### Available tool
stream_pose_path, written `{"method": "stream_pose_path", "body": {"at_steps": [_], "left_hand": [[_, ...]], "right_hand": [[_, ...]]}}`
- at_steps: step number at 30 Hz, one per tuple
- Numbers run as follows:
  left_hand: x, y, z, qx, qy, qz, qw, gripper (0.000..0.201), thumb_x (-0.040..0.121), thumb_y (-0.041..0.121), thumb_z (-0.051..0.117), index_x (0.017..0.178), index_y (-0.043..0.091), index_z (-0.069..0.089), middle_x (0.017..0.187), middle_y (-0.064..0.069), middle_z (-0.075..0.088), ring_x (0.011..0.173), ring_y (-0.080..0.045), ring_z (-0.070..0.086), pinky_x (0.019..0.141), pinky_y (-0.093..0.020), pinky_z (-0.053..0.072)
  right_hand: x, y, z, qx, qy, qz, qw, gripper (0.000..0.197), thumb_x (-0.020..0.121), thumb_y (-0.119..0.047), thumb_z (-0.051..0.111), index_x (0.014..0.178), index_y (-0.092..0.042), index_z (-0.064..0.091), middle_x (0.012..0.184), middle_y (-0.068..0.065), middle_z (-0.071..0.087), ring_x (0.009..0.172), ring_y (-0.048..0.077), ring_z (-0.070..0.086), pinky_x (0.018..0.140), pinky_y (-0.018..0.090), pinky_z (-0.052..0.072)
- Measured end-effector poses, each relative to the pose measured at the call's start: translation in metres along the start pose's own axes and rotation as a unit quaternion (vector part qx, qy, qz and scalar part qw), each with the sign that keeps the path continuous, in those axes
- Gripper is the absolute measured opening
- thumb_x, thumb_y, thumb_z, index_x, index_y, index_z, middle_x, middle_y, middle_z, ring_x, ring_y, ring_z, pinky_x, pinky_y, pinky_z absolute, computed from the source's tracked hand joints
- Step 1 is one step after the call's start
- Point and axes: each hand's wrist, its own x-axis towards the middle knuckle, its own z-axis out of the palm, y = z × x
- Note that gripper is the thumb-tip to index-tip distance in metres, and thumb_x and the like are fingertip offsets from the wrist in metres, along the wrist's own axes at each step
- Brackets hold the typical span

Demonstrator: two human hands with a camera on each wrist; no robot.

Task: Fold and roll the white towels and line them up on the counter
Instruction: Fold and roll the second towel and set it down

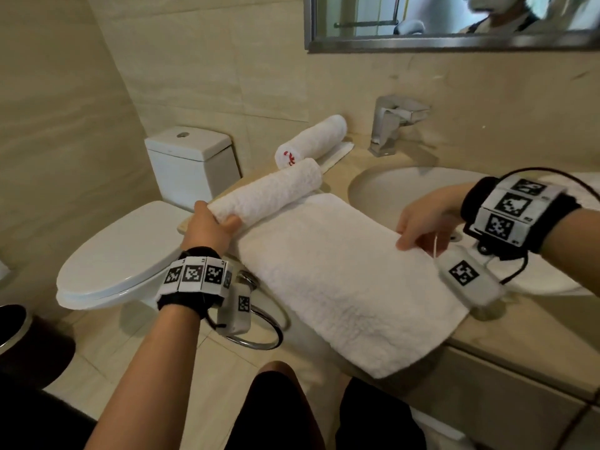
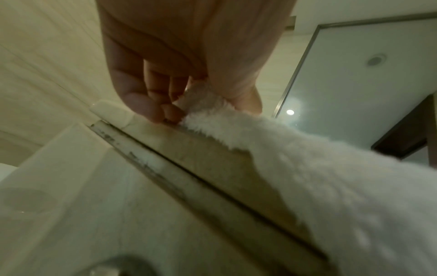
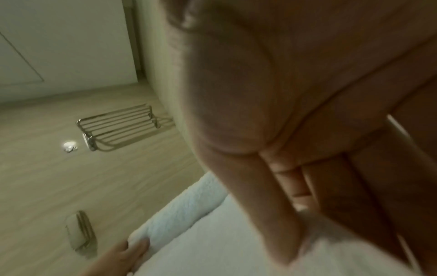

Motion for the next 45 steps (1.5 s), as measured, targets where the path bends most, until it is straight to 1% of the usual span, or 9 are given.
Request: {"method": "stream_pose_path", "body": {"at_steps": [6,9,12,16,23,29,35,38,45], "left_hand": [[-0.001,0.0,0.001,-0.003,0.008,-0.009,1.0,0.043,0.089,0.028,0.052,0.121,0.004,0.034,0.112,-0.021,0.054,0.103,-0.039,0.054,0.08,-0.043,0.042],[-0.002,0.0,0.001,0.002,0.007,-0.013,1.0,0.044,0.09,0.03,0.053,0.121,0.004,0.035,0.1,-0.017,0.049,0.104,-0.04,0.054,0.076,-0.041,0.039],[-0.001,0.0,0.001,0.007,0.01,-0.011,1.0,0.044,0.09,0.03,0.053,0.12,0.003,0.035,0.105,-0.02,0.052,0.104,-0.041,0.054,0.076,-0.04,0.038],[-0.001,-0.002,0.003,0.008,0.017,-0.009,1.0,0.044,0.09,0.029,0.052,0.121,0.003,0.035,0.114,-0.024,0.054,0.105,-0.041,0.053,0.08,-0.045,0.041],[0.001,-0.002,0.004,0.009,0.018,-0.015,1.0,0.046,0.09,0.03,0.052,0.124,0.003,0.035,0.118,-0.025,0.053,0.108,-0.042,0.052,0.084,-0.046,0.041],[0.001,-0.003,0.005,0.001,0.026,-0.008,1.0,0.045,0.09,0.029,0.053,0.122,0.003,0.035,0.115,-0.025,0.054,0.105,-0.041,0.053,0.084,-0.047,0.042],[-0.001,-0.003,0.005,0.006,0.028,0.002,1.0,0.043,0.089,0.03,0.053,0.119,0.004,0.036,0.093,-0.015,0.046,0.1,-0.04,0.054,0.076,-0.042,0.039],[-0.004,-0.003,0.005,0.005,0.037,0.019,0.999,0.04,0.089,0.027,0.053,0.117,0.004,0.038,0.09,-0.012,0.043,0.096,-0.036,0.054,0.077,-0.043,0.041],[-0.005,-0.02,0.01,-0.037,0.004,0.061,0.997,0.061,0.085,0.04,0.053,0.135,0.014,0.028,0.132,-0.023,0.036,0.121,-0.04,0.037,0.104,-0.053,0.033]], "right_hand": [[-0.012,0.007,0.024,-0.044,0.096,0.007,0.994,0.015,0.098,-0.012,0.042,0.088,-0.004,0.05,0.083,0.011,0.054,0.068,0.024,0.056,0.05,0.027,0.049],[-0.021,0.01,0.027,-0.057,0.088,-0.003,0.994,0.028,0.095,-0.024,0.053,0.108,0.001,0.054,0.096,0.014,0.057,0.073,0.025,0.058,0.047,0.023,0.051],[-0.031,0.014,0.023,-0.052,0.041,0.008,0.998,0.03,0.086,-0.016,0.066,0.109,0.002,0.058,0.093,0.016,0.063,0.07,0.023,0.06,0.048,0.022,0.053],[-0.033,0.015,0.028,-0.096,0.063,0.033,0.993,0.013,0.085,-0.004,0.064,0.076,-0.001,0.056,0.072,0.013,0.06,0.059,0.021,0.058,0.049,0.025,0.053],[-0.043,0.006,0.041,-0.2,0.111,0.041,0.973,0.006,0.092,-0.004,0.047,0.099,-0.003,0.048,0.067,0.002,0.043,0.053,0.012,0.039,0.027,0.01,0.03],[-0.04,0.01,0.042,-0.228,0.11,0.063,0.966,0.019,0.088,-0.003,0.052,0.102,0.006,0.062,0.074,0.006,0.051,0.054,0.013,0.044,0.029,0.013,0.033],[-0.025,0.01,0.032,-0.209,0.107,0.09,0.968,0.029,0.091,-0.011,0.057,0.064,-0.007,0.047,0.066,0.004,0.049,0.058,0.014,0.046,0.032,0.02,0.04],[-0.021,0.007,0.024,-0.195,0.085,0.109,0.971,0.03,0.087,-0.012,0.062,0.059,-0.009,0.053,0.067,0.002,0.052,0.058,0.014,0.047,0.047,0.024,0.041],[-0.016,-0.03,0.008,-0.203,0.142,0.07,0.966,0.027,0.093,-0.016,0.053,0.068,-0.008,0.047,0.066,0.003,0.046,0.058,0.017,0.044,0.048,0.023,0.032]]}}
